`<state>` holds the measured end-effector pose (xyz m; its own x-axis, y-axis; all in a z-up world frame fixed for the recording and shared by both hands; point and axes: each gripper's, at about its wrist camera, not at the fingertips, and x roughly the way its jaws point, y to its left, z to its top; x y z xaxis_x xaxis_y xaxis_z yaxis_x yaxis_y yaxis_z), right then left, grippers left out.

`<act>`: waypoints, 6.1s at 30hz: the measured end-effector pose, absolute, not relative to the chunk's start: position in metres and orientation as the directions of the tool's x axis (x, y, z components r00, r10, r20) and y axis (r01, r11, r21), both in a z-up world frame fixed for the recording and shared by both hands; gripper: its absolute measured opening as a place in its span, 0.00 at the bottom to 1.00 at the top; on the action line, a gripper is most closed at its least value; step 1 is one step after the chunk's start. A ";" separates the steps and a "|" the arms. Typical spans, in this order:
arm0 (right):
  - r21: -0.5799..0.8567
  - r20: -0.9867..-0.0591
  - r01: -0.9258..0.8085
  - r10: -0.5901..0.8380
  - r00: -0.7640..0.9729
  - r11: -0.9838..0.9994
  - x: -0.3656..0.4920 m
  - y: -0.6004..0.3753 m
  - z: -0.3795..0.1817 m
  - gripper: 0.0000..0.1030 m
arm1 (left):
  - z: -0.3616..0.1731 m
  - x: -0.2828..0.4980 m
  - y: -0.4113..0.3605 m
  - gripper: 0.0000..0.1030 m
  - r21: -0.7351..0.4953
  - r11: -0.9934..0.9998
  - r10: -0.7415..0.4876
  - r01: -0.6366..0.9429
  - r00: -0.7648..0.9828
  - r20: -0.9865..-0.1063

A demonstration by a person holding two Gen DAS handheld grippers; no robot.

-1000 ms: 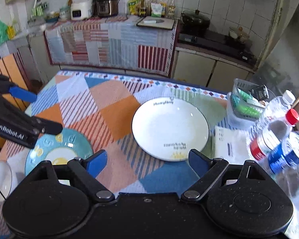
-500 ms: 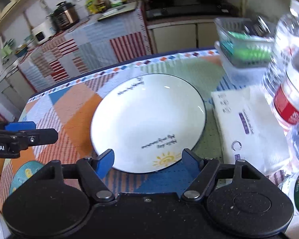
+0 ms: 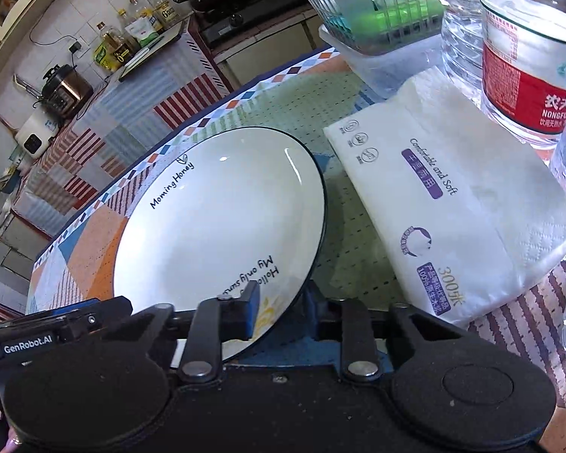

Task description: Organize plates and bowls

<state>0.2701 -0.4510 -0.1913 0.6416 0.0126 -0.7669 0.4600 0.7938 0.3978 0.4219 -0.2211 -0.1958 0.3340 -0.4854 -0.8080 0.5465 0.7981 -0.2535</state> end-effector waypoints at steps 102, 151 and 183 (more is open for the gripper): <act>0.348 -0.763 -0.111 0.350 0.543 0.931 0.181 -0.241 -0.130 0.02 | -0.148 0.243 -0.002 0.22 -0.234 0.925 -0.323 0.299 0.296 -0.899; 0.040 -0.730 -0.403 0.302 0.613 0.914 0.087 -0.101 -0.078 0.68 | -0.082 0.160 0.106 0.56 -0.090 0.923 -0.259 0.373 0.432 -0.864; -0.024 -0.696 -0.579 0.402 0.594 0.815 0.127 -0.027 -0.200 0.88 | -0.182 0.188 0.118 0.21 -0.068 0.959 -0.171 0.274 0.374 -0.911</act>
<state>0.1272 -0.0266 -0.2000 0.5942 0.4023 -0.6965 -0.5794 0.8147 -0.0237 0.1878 0.1179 -0.1817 0.3744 -0.1712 -0.9113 0.2740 0.9593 -0.0676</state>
